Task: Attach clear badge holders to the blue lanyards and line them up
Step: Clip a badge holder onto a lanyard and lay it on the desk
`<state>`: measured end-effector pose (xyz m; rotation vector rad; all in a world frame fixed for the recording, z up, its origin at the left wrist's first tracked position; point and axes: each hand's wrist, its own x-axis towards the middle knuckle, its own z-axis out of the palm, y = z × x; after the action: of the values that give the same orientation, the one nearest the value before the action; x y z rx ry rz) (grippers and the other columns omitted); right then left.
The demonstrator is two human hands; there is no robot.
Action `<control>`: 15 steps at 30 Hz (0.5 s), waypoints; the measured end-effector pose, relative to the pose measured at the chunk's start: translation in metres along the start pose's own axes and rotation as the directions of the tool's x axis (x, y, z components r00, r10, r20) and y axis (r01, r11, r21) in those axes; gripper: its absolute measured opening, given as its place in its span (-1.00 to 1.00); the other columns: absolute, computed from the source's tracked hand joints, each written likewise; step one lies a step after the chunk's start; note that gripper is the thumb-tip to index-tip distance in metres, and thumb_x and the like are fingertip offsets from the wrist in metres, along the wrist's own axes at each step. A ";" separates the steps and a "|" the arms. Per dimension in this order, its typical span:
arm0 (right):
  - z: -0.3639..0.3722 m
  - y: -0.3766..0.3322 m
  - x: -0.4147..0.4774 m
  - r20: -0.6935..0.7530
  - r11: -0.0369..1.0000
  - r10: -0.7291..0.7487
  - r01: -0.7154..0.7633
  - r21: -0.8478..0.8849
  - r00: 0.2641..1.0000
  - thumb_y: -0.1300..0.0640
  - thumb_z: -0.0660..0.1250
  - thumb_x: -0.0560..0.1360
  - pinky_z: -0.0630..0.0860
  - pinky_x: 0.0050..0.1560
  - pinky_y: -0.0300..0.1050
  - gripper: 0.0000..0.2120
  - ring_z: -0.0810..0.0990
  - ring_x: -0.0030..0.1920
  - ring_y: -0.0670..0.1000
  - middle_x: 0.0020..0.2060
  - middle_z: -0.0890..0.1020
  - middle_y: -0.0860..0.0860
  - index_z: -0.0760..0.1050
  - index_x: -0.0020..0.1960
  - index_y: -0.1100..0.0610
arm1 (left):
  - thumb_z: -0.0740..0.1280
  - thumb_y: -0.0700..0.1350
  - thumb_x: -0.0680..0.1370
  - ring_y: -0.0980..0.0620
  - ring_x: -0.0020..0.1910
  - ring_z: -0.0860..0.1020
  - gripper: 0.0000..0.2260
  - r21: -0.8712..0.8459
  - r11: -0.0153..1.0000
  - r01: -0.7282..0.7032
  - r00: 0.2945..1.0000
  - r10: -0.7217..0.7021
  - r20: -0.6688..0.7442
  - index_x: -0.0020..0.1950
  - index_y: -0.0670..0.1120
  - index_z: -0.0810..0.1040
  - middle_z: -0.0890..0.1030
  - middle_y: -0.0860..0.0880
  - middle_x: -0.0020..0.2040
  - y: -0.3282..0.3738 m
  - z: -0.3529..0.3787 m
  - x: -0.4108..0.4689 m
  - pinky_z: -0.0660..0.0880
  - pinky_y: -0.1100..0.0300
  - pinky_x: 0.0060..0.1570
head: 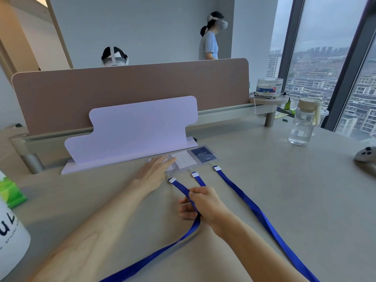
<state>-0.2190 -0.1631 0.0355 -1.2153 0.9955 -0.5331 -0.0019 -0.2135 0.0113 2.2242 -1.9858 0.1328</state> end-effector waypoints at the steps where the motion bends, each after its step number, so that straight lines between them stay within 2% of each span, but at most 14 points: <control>1: 0.001 0.000 0.000 -0.002 1.000 0.002 -0.002 0.006 1.000 0.26 0.07 0.64 0.65 -0.01 0.09 -0.75 0.65 -0.23 0.08 -0.23 0.64 0.14 0.52 0.01 0.25 | 0.10 -0.39 0.50 -0.06 0.45 0.25 -0.33 -0.035 0.999 0.011 0.998 -0.014 -0.066 0.54 0.12 0.16 0.27 -0.02 0.50 -0.001 0.003 -0.002 0.34 0.09 0.31; 3: 0.002 0.000 0.000 -0.007 1.000 0.004 -0.004 0.009 1.000 0.25 0.07 0.64 0.65 -0.01 0.08 -0.76 0.65 -0.23 0.07 -0.23 0.64 0.13 0.51 -0.02 0.21 | 0.11 -0.35 0.52 -0.07 0.38 0.33 -0.40 -0.112 0.993 0.021 0.991 -0.035 -0.129 0.50 0.10 0.26 0.37 -0.01 0.44 -0.004 0.011 -0.006 0.36 0.10 0.29; 6: 0.004 0.001 -0.002 -0.012 1.000 0.001 0.000 0.006 1.000 0.26 0.07 0.64 0.64 0.01 0.11 -0.74 0.64 -0.24 0.08 -0.25 0.64 0.13 0.52 -0.07 0.21 | 0.10 -0.29 0.59 -0.06 0.37 0.37 -0.57 -0.193 0.981 0.017 0.994 -0.037 -0.101 0.40 0.02 0.45 0.47 -0.01 0.39 -0.011 0.024 -0.014 0.29 0.13 0.34; 9: 0.004 0.001 -0.009 -0.021 1.000 -0.017 0.017 0.015 1.000 0.29 0.05 0.64 0.63 0.04 0.11 -0.73 0.62 -0.23 0.09 -0.25 0.61 0.13 0.49 -0.10 0.17 | 0.11 -0.29 0.61 -0.05 0.38 0.38 -0.62 -0.304 0.952 0.030 0.991 -0.069 -0.119 0.34 -0.03 0.52 0.50 -0.01 0.37 -0.011 0.025 -0.021 0.26 0.14 0.38; 13: 0.005 0.000 -0.023 -0.015 0.999 -0.042 0.042 0.026 0.999 0.31 0.03 0.65 0.59 -0.06 0.00 -0.76 0.59 -0.23 0.04 -0.19 0.56 0.11 0.39 0.23 0.21 | 0.10 -0.28 0.61 -0.05 0.39 0.38 -0.63 -0.366 0.928 0.074 0.985 -0.126 -0.120 0.33 -0.03 0.53 0.49 -0.01 0.38 -0.002 0.021 -0.026 0.26 0.14 0.37; 15: 0.003 0.001 -0.035 0.003 0.996 -0.068 0.067 0.051 0.998 0.32 0.02 0.65 0.59 -0.12 -0.06 -0.72 0.58 -0.23 0.04 -0.19 0.55 0.11 0.35 0.31 0.25 | 0.09 -0.27 0.61 -0.03 0.40 0.37 -0.62 -0.377 0.923 0.082 0.985 -0.132 -0.107 0.33 -0.01 0.52 0.48 -0.01 0.39 -0.001 0.020 -0.027 0.26 0.13 0.38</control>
<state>-0.2342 -0.1335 0.0469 -1.2071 0.9340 -0.6051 -0.0049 -0.1901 -0.0127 2.0161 -1.6541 -0.1016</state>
